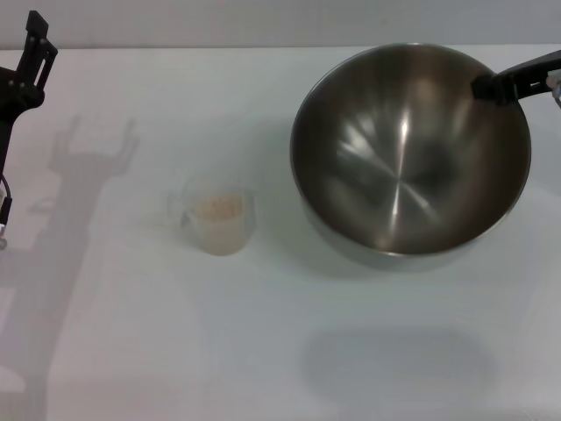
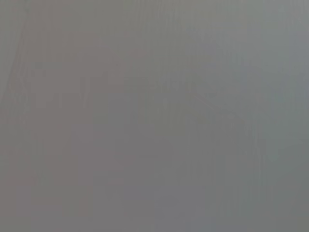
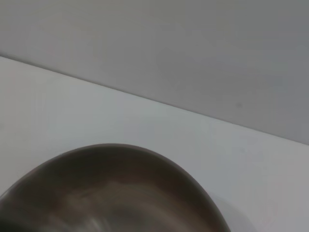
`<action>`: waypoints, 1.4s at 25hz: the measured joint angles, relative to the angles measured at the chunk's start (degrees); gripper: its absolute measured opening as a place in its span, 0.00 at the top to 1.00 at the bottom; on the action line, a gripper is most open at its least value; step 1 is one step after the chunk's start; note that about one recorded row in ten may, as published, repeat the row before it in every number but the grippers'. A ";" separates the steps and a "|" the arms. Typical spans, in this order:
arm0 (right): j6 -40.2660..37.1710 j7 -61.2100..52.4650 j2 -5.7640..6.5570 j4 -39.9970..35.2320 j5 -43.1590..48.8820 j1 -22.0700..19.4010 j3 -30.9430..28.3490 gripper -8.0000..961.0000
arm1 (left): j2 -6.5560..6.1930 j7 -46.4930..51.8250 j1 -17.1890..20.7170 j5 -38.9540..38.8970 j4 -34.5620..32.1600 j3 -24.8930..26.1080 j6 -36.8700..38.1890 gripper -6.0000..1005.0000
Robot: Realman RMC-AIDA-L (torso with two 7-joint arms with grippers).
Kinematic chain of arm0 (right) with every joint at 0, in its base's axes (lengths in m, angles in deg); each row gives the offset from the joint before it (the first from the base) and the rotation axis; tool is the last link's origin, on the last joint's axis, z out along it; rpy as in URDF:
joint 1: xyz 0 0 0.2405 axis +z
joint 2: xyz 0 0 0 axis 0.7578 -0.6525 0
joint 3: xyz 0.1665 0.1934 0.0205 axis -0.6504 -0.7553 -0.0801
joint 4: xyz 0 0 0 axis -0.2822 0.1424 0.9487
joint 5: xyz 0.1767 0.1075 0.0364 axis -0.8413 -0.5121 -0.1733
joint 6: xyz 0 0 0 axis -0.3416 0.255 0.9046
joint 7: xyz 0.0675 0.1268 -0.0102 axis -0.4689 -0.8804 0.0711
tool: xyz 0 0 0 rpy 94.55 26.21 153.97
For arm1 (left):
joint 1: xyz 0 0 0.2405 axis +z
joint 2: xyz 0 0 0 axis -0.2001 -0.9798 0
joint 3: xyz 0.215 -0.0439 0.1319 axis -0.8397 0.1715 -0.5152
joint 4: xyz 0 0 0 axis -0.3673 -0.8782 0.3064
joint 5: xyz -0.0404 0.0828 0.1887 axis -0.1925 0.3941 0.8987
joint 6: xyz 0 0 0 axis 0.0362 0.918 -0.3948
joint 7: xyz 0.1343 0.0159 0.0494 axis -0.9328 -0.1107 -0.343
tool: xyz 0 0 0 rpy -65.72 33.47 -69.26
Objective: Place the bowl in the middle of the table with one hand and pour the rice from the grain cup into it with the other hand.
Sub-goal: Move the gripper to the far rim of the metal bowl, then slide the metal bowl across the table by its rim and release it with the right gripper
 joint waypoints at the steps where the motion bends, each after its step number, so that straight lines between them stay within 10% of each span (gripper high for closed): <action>1: 1.80 2.13 0.04 0.00 -1.87 -0.03 -1.38 0.97 | 0.00 0.00 -0.01 0.00 0.00 0.00 0.00 0.19; 35: 10.74 14.93 -0.18 13.69 -10.24 3.95 4.69 0.96 | 0.04 0.00 0.26 0.00 0.09 0.18 0.49 0.20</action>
